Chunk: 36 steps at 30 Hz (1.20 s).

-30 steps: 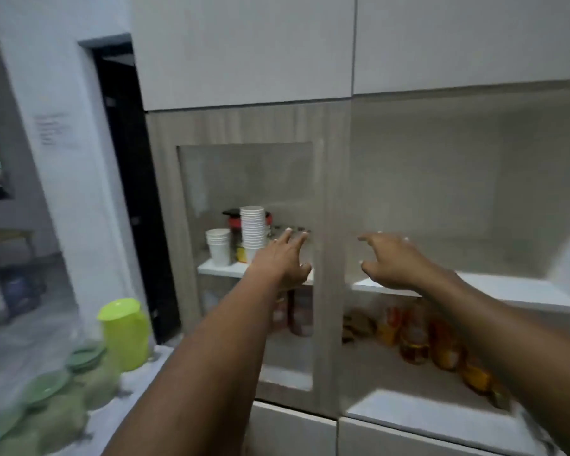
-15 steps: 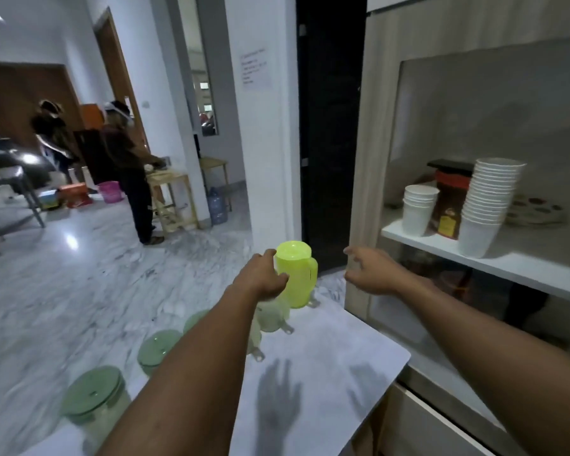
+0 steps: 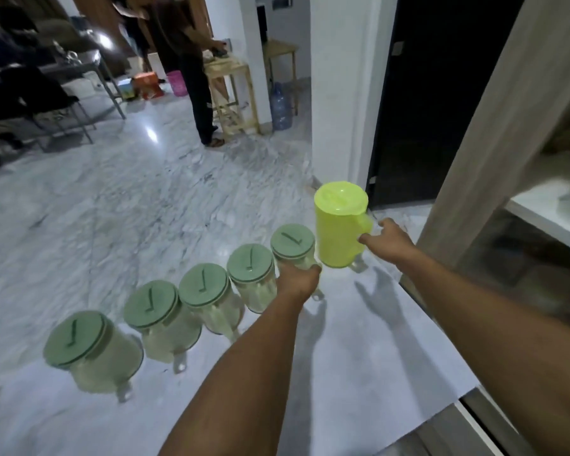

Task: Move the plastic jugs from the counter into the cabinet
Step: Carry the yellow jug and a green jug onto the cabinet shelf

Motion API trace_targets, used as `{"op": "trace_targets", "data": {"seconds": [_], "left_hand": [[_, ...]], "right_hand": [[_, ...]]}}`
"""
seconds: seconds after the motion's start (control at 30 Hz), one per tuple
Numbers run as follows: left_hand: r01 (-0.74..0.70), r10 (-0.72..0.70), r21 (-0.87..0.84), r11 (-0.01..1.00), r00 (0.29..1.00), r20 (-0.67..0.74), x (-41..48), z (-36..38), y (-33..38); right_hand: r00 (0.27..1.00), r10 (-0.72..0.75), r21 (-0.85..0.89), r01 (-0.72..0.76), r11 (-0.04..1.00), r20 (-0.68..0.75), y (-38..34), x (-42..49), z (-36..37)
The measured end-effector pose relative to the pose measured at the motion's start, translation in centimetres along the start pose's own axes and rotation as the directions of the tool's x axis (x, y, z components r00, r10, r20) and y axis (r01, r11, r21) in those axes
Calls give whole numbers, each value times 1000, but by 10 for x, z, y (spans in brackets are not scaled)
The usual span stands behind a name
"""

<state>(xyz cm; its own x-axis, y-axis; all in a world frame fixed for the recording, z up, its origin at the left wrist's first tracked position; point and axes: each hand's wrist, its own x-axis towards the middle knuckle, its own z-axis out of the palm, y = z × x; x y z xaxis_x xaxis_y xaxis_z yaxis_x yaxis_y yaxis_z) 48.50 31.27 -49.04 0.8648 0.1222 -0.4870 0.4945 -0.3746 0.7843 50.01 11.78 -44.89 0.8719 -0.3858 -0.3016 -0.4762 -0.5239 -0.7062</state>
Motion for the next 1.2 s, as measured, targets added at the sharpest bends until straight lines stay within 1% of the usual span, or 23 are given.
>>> {"op": "trace_targets", "data": {"seconds": [0.13,0.23,0.33,0.43,0.5,0.73,0.87,0.97,1.07,1.2], "left_hand": [[89,-99,-144,986,993,-61,9,32,3],[109,-129,-187,976,987,-96,20,40,8],[121,-151,-205,971,979,-137,29,40,12],[139,-180,-269,953,975,-133,34,40,16],[147,-186,-305,941,977,-101,32,41,18],[191,-217,-402,895,976,-19,19,39,0],[168,-173,-422,891,985,27,24,48,-8],[166,-150,-389,906,986,71,32,61,-12],[118,-99,-384,916,993,70,38,72,-12],[103,-93,-408,907,995,46,45,83,-8]], "right_hand": [[998,19,105,-25,994,59,4,39,14],[996,5,193,-22,981,85,12,70,27],[996,13,287,-38,957,88,11,76,31],[996,2,372,-34,927,86,10,68,28],[998,-2,406,-27,914,70,10,61,24],[994,-35,350,-5,937,108,31,18,14],[992,-79,349,39,936,101,45,12,20],[991,-79,357,35,933,108,56,13,24],[987,-96,350,44,936,132,63,15,26],[981,-129,329,75,941,146,66,18,25]]}}
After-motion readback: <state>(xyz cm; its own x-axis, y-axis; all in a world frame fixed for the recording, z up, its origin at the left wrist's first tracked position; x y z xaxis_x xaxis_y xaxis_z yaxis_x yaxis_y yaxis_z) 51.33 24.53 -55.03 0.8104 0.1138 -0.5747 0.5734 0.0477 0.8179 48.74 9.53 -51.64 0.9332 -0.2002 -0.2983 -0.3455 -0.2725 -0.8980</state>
